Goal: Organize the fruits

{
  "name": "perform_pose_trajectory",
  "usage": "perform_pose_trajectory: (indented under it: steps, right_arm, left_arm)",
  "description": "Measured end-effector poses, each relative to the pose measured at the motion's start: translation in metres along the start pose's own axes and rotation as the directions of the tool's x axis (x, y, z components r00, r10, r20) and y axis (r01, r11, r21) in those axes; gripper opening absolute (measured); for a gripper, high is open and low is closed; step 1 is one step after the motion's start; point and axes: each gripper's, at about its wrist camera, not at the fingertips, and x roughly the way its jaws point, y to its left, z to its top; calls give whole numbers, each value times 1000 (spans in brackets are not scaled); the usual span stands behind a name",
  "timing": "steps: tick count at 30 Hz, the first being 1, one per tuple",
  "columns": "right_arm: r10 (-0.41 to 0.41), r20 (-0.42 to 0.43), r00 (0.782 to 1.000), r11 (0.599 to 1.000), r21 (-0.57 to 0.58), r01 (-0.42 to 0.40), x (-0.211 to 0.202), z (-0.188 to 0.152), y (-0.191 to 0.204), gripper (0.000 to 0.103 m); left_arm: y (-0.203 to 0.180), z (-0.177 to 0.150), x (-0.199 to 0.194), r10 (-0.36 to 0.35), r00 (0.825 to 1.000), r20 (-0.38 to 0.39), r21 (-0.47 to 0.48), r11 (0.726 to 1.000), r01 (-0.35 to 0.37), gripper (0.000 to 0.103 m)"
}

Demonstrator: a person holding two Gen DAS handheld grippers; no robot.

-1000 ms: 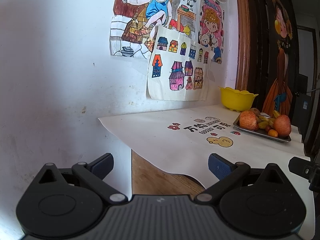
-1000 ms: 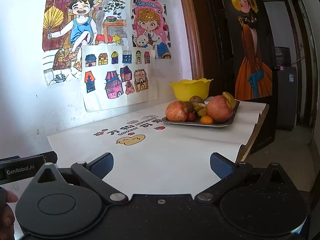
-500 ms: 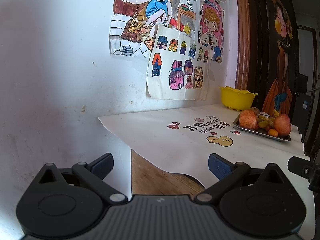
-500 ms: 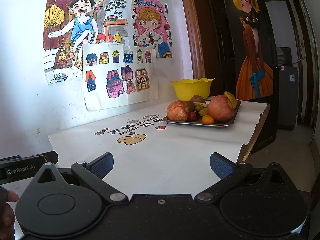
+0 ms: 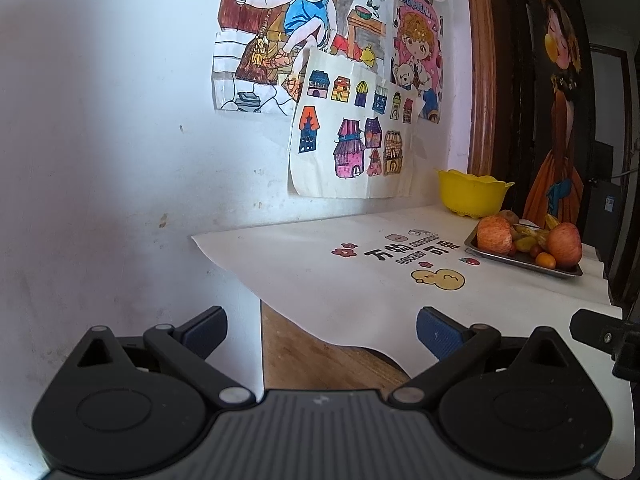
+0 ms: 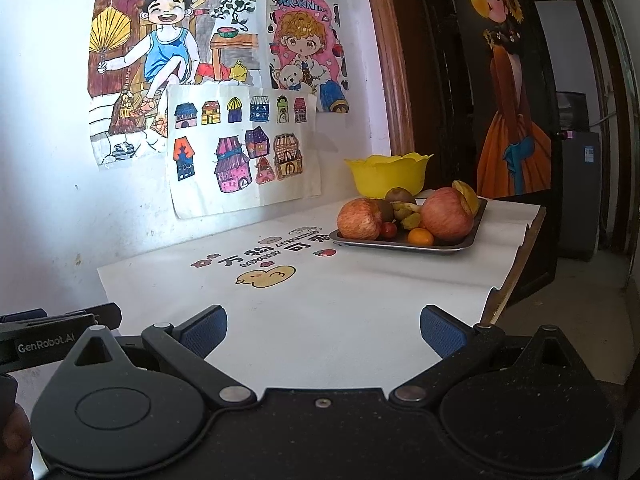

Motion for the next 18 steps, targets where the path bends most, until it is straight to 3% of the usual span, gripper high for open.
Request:
perform_pose_trajectory:
  steps: [18]
  right_arm:
    - [-2,-15,1000,1000,10,2,4,-3,-4,102]
  left_arm:
    - [0,-1,1,3,1000,-7,-1,1000,-3,103]
